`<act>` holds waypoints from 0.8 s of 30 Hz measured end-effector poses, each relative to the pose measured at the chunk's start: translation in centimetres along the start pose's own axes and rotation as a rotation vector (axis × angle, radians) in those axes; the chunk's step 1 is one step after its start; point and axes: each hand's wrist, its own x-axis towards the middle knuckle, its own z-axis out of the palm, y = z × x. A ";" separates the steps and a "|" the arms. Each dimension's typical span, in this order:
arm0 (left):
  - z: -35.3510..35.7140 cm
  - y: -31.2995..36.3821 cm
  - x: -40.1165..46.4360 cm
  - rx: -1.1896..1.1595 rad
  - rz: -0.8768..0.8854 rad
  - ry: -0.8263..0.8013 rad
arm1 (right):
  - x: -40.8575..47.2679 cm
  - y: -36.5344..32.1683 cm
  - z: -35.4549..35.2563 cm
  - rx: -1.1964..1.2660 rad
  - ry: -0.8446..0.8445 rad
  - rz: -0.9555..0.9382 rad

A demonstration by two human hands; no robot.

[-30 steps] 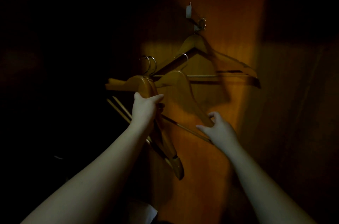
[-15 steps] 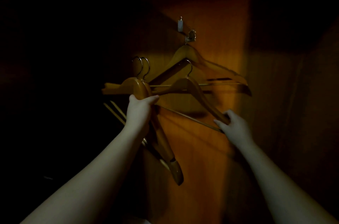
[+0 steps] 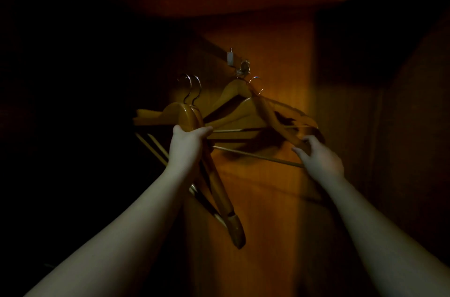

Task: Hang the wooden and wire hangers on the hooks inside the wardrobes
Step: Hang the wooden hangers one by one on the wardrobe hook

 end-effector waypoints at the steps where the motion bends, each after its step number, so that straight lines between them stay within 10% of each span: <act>1: 0.1 0.1 0.0 0.000 0.009 0.004 | 0.3 -0.1 -0.3 0.017 0.022 -0.009; 24: 0.1 0.8 -0.7 0.022 0.013 -0.004 | 6.1 -4.5 -2.4 -0.046 0.104 -0.076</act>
